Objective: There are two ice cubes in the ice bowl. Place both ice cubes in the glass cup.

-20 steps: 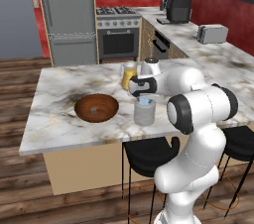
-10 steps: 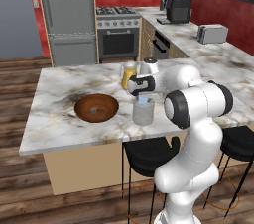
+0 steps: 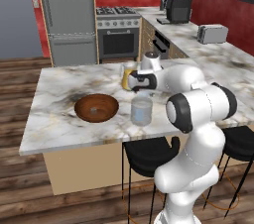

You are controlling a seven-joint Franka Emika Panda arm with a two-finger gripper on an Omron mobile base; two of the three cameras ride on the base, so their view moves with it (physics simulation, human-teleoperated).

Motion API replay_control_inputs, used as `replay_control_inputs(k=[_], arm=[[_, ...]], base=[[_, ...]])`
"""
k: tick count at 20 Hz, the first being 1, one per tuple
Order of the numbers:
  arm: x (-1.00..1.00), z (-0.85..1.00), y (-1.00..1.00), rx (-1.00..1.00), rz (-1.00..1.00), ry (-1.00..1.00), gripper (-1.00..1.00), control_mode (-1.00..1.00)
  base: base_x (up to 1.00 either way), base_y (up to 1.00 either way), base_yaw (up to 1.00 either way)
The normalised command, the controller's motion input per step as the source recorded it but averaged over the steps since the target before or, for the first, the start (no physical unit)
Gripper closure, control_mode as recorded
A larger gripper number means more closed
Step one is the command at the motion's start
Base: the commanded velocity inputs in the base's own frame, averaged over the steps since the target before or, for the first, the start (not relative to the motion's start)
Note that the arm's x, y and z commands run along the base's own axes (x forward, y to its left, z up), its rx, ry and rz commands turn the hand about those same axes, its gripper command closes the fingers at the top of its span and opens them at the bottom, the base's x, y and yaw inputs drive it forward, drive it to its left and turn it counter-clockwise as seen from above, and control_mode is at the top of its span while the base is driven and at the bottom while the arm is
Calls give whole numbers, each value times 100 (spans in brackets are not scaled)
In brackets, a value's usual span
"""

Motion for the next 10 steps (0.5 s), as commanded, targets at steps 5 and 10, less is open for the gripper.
replay_control_inputs(k=[5, 10], arm=[[-32, 63, 11, 0, 0, -22, -100, -100], [-13, 9, 85, 3, 3, -4, -100, -100]], base=[[0, 0, 0], [0, 0, 0]])
